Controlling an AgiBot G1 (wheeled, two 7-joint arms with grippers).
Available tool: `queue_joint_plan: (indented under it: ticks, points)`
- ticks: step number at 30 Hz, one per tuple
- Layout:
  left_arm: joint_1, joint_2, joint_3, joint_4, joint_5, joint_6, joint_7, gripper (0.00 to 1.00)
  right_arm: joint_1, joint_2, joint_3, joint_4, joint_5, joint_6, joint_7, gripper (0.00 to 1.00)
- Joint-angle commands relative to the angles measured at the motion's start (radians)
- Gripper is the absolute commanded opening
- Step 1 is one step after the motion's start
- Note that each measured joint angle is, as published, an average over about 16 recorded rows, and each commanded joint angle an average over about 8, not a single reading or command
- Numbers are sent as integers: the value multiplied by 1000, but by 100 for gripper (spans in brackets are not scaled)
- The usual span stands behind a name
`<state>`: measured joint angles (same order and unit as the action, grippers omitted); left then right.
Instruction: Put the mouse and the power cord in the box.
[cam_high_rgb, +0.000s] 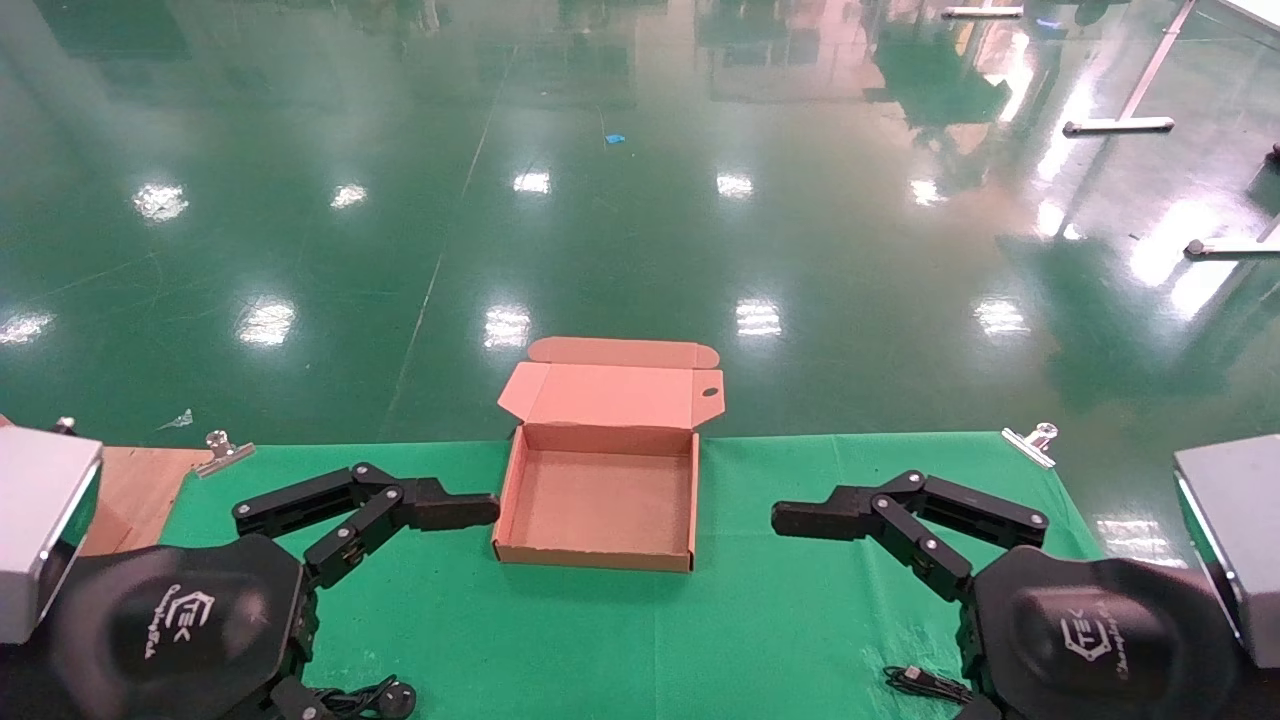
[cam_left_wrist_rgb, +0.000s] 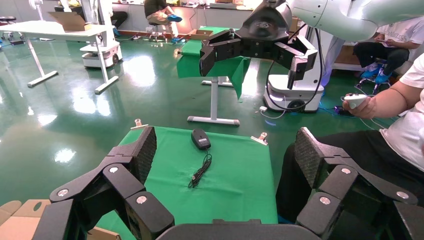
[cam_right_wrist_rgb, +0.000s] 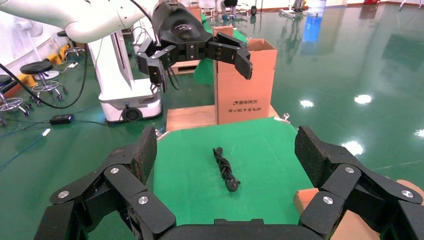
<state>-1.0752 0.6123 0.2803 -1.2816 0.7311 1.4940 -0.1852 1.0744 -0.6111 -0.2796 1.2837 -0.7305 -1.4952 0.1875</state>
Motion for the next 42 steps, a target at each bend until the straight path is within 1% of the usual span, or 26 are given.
queue_joint_plan:
  ticks: [1,18,20,23,26,28,31,36,42]
  points:
    - [0,0,0,0,0,0,0,100,0,0,0,0,0,0,0,100]
    - [0,0,0,0,0,0,0,100,1,-1,-3,-2,-3,1,-1,100]
    - [-1,0,2,0,3,0,0,100,2,0,-6,-2,-12,0,-4,100]
    - [-10,8,17,3,32,2,0,100,14,5,-18,2,-58,-10,-24,100]
    - [-39,30,54,22,100,10,0,100,45,4,-46,-7,-142,-26,-55,100]
    - [-75,52,91,46,171,20,3,100,78,2,-75,-19,-222,-39,-79,100]
    - [-146,91,159,97,304,41,9,100,143,-8,-133,-43,-368,-58,-111,100]
    - [-274,153,273,213,535,65,34,100,269,-42,-258,-78,-641,-77,-176,100]
    - [-402,231,404,371,791,55,91,100,386,-109,-389,-166,-902,-57,-279,100]
